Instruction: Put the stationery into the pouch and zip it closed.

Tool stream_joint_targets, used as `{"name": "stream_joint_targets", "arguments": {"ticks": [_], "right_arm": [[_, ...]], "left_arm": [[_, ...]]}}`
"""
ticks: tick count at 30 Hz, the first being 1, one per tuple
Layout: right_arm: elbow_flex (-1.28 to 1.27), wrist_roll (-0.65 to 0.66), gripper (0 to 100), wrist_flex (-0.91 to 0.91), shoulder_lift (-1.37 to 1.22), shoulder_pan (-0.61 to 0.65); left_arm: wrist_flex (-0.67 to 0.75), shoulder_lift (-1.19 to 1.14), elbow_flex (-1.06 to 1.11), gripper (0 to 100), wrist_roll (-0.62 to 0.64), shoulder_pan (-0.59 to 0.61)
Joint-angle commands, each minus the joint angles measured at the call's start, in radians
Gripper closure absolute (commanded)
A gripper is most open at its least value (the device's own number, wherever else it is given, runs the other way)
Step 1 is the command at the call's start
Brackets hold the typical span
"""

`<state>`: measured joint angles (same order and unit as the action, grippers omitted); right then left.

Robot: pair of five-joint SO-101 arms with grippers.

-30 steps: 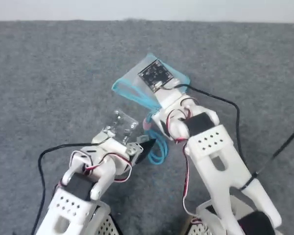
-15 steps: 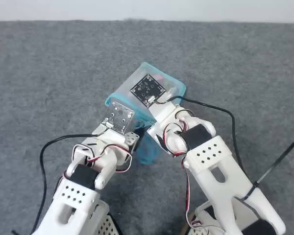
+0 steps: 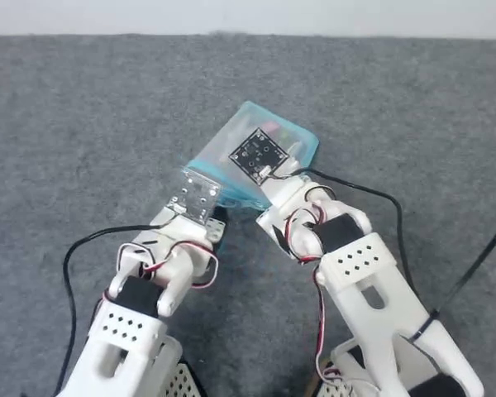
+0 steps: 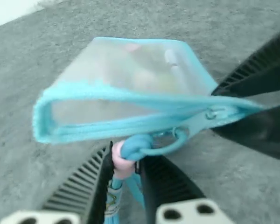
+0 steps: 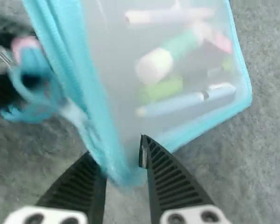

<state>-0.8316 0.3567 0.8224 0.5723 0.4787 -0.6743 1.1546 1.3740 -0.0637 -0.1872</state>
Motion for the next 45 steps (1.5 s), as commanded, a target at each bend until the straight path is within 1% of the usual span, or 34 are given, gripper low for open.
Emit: {"name": "stream_joint_targets", "arguments": {"ticks": [1, 10, 12, 17, 25, 27, 30, 32, 35, 38, 41, 43, 45], "right_arm": [[-0.018, 0.018, 99.3, 0.001, 0.001, -0.093], [-0.025, 0.020, 99.3, 0.001, -0.022, -0.145], [-0.025, 0.046, 99.3, 0.001, -0.028, -0.160], [-0.028, 0.097, 99.3, 0.001, -0.030, -0.257], [-0.028, 0.163, 99.3, 0.001, -0.030, -0.374], [-0.028, 0.157, 99.3, 0.002, -0.030, -0.369], [-0.028, 0.133, 99.2, 0.005, -0.030, -0.325], [-0.028, 0.101, 98.9, 0.013, -0.028, -0.289], [-0.028, 0.089, 97.9, 0.059, -0.021, -0.259], [-0.026, 0.086, 90.3, 0.099, -0.018, -0.259], [-0.026, 0.046, 81.9, 0.110, -0.018, -0.262], [-0.026, 0.023, 79.2, 0.110, -0.018, -0.257], [-0.026, 0.017, 79.0, 0.110, -0.018, -0.259]], "left_arm": [[0.035, -0.003, -0.038, 99, -0.014, 0.124], [0.035, -0.003, -0.038, 99, -0.015, 0.155], [0.035, -0.003, -0.038, 99, -0.015, 0.161], [0.035, -0.003, -0.045, 99, -0.014, 0.224], [0.035, -0.003, -0.041, 99, -0.015, 0.222], [0.035, -0.003, -0.041, 99, -0.015, 0.203], [0.034, -0.003, -0.028, 98, -0.015, 0.146], [0.034, -0.003, -0.013, 94, -0.015, 0.101], [0.031, -0.003, 0.005, 86, -0.015, 0.044], [0.031, -0.003, 0.007, 81, -0.012, 0.028], [0.029, -0.003, 0.007, 81, -0.015, 0.029], [0.029, -0.003, 0.005, 81, -0.015, 0.029], [0.029, -0.002, 0.002, 81, -0.014, 0.031]]}}
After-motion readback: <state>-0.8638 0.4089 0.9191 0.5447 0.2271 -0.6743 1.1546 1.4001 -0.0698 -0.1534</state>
